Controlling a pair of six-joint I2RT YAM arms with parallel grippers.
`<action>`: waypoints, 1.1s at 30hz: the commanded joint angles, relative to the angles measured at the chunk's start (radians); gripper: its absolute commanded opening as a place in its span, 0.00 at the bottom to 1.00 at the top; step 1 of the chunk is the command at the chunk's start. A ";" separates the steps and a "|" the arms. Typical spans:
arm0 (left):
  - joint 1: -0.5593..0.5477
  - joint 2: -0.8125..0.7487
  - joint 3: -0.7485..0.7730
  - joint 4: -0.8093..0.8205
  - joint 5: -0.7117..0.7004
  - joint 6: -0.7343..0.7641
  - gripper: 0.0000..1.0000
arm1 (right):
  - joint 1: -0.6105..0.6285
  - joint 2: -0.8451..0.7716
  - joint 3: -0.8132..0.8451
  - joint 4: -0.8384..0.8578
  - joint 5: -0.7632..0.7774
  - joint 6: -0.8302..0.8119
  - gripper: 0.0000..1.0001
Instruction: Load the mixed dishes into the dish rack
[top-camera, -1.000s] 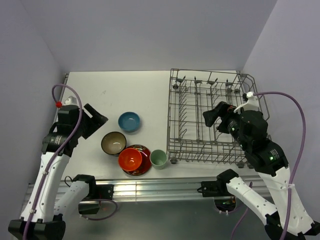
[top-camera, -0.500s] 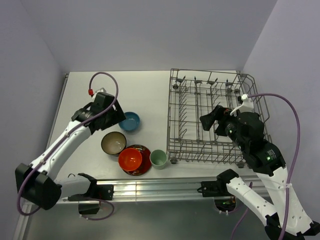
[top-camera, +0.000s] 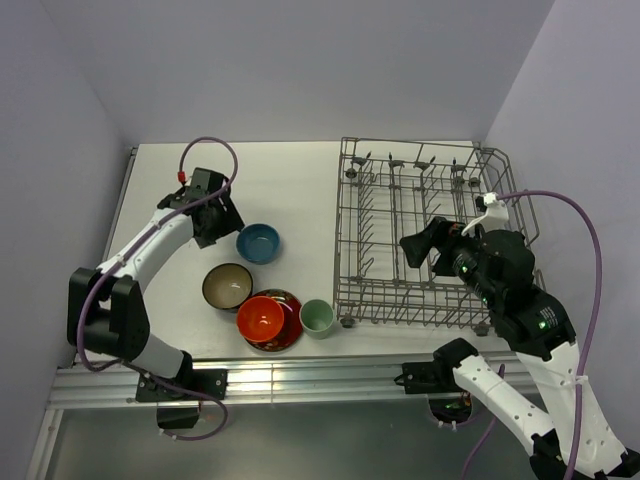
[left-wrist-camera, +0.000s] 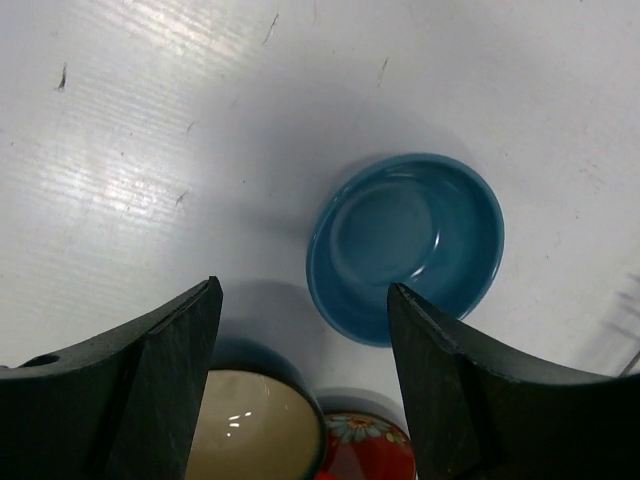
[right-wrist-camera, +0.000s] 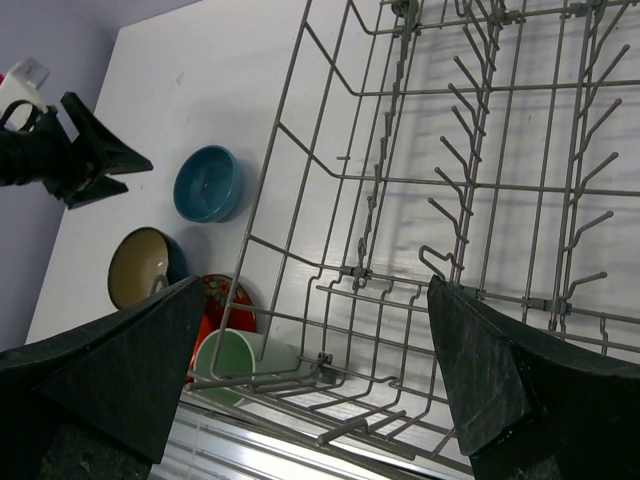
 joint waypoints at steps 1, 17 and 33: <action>0.012 0.048 0.074 0.047 0.044 0.067 0.73 | 0.001 0.003 0.017 0.010 -0.020 -0.038 1.00; 0.030 0.000 0.032 0.033 0.030 0.072 0.67 | 0.002 0.019 -0.037 0.047 -0.052 -0.073 1.00; 0.038 -0.235 -0.049 -0.131 0.182 -0.549 0.76 | 0.002 0.031 -0.071 0.083 -0.066 -0.061 1.00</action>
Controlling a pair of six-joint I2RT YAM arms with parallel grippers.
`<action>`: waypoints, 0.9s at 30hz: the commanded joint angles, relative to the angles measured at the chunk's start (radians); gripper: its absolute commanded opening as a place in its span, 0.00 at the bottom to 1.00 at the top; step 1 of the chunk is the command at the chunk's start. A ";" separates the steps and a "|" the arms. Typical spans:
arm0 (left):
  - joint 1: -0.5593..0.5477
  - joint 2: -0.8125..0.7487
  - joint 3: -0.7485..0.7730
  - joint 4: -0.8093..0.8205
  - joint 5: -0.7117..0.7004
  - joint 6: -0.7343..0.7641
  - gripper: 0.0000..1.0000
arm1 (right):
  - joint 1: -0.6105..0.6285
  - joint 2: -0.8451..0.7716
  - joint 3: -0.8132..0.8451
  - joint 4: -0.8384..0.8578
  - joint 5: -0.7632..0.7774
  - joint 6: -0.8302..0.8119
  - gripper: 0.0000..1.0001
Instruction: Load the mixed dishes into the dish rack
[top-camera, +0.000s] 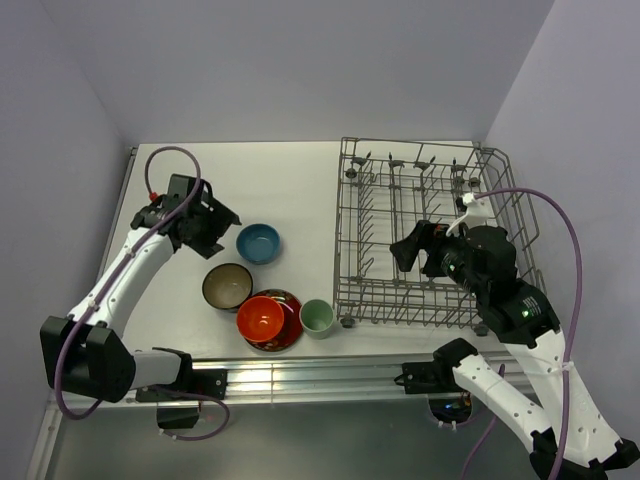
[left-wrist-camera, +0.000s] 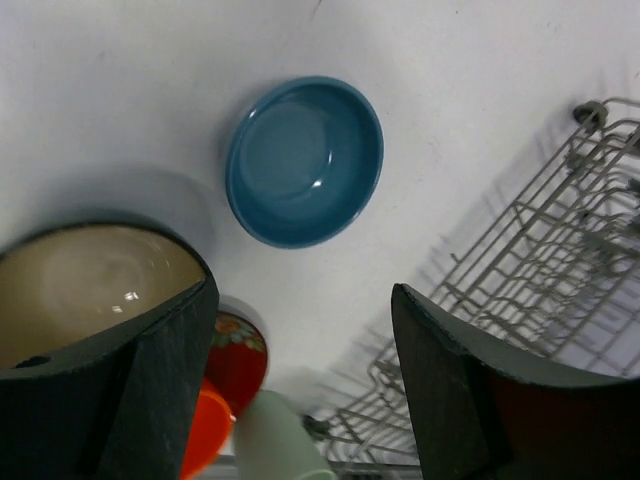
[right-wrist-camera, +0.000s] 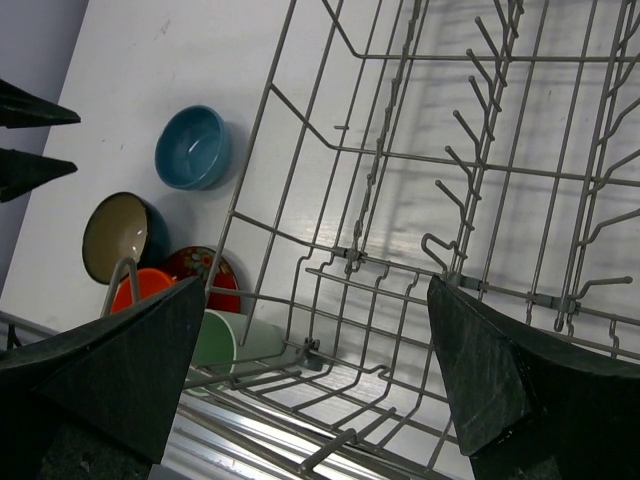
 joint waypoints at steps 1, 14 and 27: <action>0.002 -0.044 -0.023 -0.083 0.025 -0.253 0.76 | 0.002 -0.001 0.012 0.038 0.003 -0.010 1.00; 0.004 -0.025 -0.164 -0.089 -0.034 -0.418 0.60 | 0.001 -0.036 0.010 0.020 0.014 -0.019 1.00; 0.026 0.064 -0.128 -0.170 -0.123 -0.494 0.62 | 0.001 -0.049 0.013 0.009 0.023 -0.030 1.00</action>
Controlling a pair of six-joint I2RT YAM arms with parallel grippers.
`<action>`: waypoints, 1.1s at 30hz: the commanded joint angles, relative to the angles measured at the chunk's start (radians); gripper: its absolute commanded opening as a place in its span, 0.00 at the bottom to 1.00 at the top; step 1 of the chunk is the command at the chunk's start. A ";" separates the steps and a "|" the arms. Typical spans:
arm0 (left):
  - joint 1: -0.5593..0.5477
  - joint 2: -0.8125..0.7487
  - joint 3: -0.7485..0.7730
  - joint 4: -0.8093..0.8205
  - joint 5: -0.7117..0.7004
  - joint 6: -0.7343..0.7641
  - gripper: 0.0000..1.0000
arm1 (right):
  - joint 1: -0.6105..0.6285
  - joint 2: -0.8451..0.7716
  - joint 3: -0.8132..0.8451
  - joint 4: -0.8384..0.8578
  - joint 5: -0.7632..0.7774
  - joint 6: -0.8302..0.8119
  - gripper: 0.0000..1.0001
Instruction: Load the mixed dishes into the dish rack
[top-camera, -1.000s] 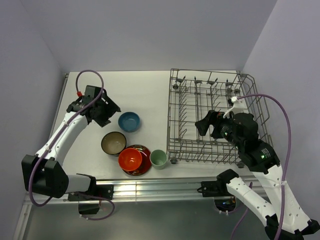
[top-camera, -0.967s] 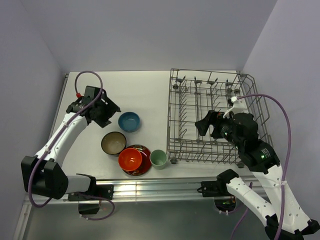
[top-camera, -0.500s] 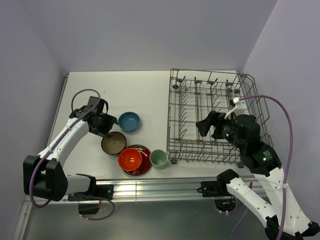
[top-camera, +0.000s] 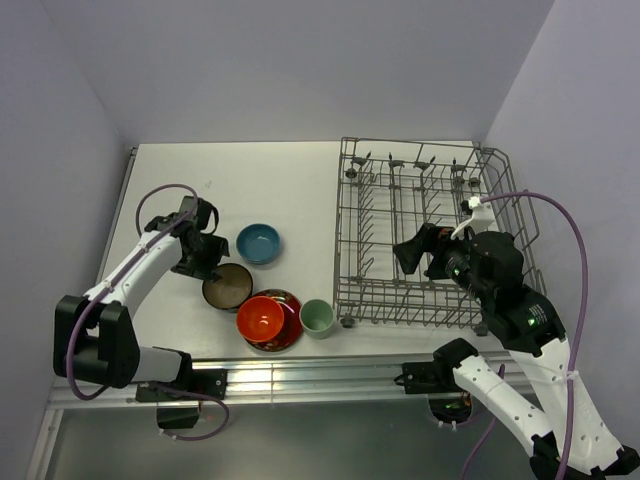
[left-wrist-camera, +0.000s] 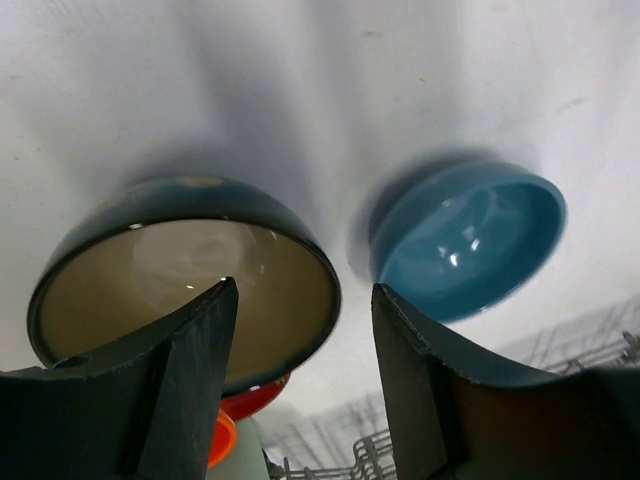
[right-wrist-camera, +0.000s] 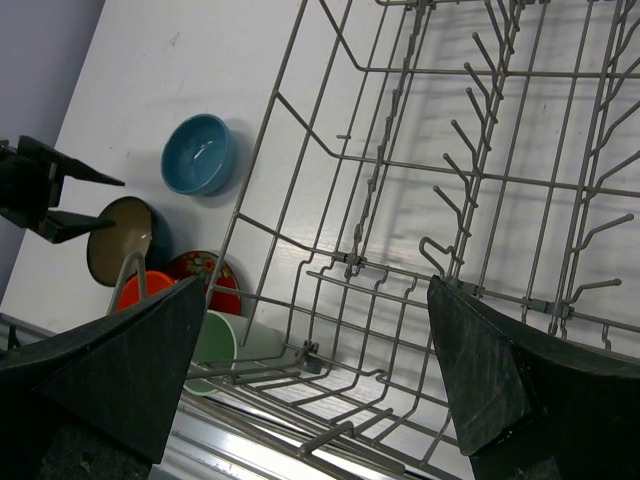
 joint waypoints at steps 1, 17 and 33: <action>0.017 0.025 0.025 -0.045 -0.017 -0.056 0.62 | 0.002 -0.009 0.015 0.011 0.018 -0.020 1.00; 0.048 0.145 0.025 -0.014 0.067 -0.123 0.56 | 0.001 -0.007 0.015 0.009 0.024 -0.024 1.00; 0.048 0.121 -0.004 -0.048 0.095 -0.120 0.00 | 0.002 0.017 0.021 0.011 0.035 -0.035 1.00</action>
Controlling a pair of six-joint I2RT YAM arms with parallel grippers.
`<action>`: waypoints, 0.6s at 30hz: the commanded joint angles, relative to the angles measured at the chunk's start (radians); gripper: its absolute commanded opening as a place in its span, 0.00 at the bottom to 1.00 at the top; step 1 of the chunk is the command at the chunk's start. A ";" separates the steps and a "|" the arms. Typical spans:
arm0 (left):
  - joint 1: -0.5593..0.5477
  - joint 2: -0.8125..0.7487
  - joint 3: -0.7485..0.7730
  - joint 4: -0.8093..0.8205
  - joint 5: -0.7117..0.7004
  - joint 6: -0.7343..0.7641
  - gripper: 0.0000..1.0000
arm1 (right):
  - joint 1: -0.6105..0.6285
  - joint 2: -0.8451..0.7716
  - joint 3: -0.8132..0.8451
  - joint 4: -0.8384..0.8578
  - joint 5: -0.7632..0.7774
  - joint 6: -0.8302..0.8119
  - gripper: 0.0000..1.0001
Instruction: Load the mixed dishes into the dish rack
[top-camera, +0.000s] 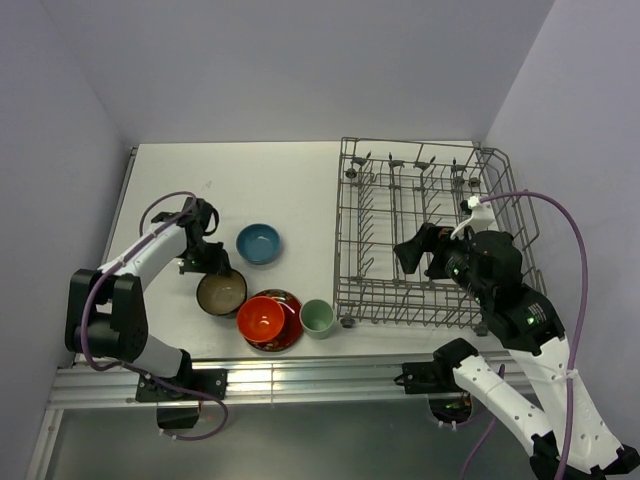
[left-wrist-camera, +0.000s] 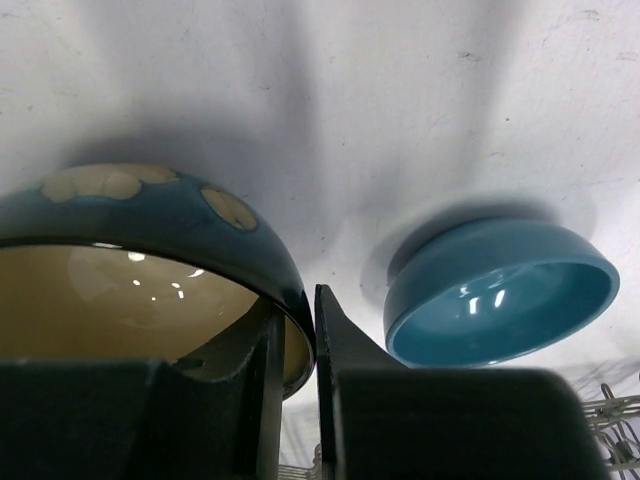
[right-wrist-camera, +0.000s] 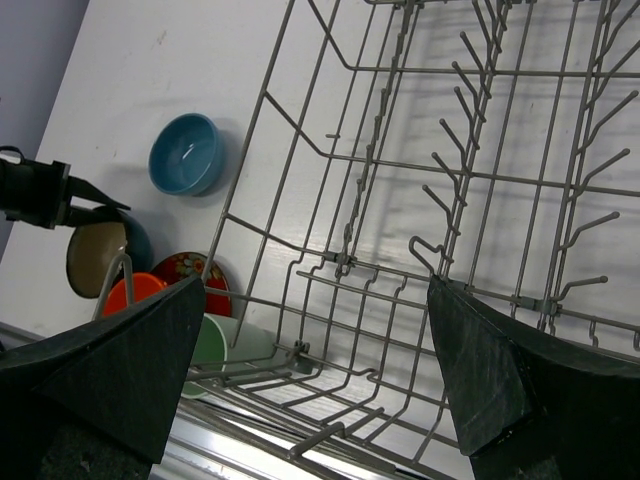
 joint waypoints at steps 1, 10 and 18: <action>0.001 -0.052 -0.015 -0.043 -0.025 -0.002 0.00 | 0.001 0.015 0.023 0.019 0.019 -0.022 1.00; 0.001 -0.278 0.020 -0.146 -0.118 0.002 0.00 | 0.002 0.038 0.026 0.027 0.078 0.052 1.00; 0.001 -0.484 0.052 -0.221 -0.134 0.010 0.00 | 0.001 0.055 0.082 0.046 0.113 0.084 1.00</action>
